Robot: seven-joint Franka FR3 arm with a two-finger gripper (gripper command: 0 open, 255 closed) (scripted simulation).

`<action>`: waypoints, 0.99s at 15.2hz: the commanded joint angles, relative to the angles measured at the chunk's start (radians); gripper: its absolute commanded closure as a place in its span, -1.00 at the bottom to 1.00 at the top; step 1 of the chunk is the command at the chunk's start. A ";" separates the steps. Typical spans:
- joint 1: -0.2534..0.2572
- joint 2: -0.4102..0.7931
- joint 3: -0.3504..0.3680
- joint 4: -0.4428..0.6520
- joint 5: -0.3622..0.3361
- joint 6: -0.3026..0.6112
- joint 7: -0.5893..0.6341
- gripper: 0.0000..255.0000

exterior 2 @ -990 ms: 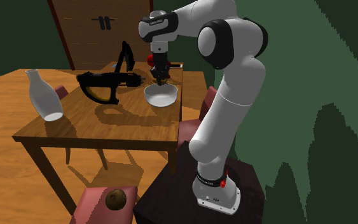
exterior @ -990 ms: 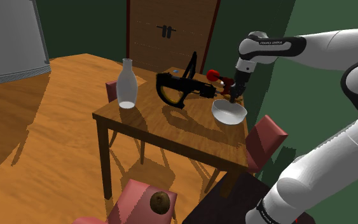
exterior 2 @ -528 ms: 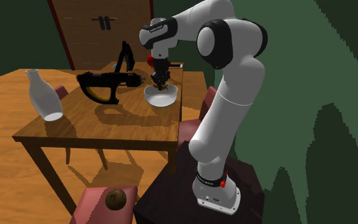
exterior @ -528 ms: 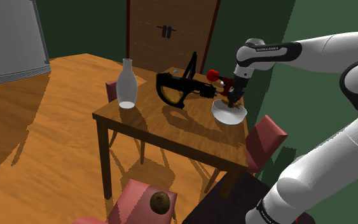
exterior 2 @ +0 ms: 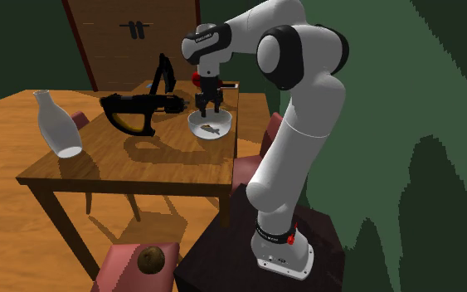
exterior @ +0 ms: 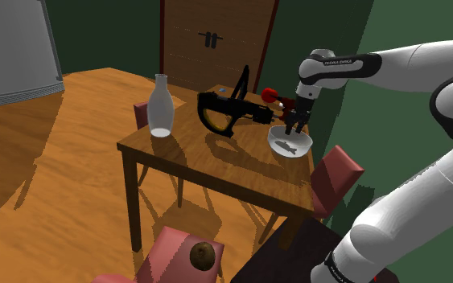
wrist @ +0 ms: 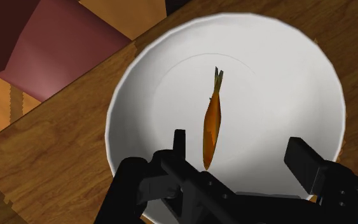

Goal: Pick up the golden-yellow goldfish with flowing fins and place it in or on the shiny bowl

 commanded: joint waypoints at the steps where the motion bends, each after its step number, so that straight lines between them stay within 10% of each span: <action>1: 0.000 0.000 0.000 0.000 0.000 0.000 0.000 -1.00; 15: 0.001 0.010 -0.001 0.137 0.004 -0.127 -0.003 -1.00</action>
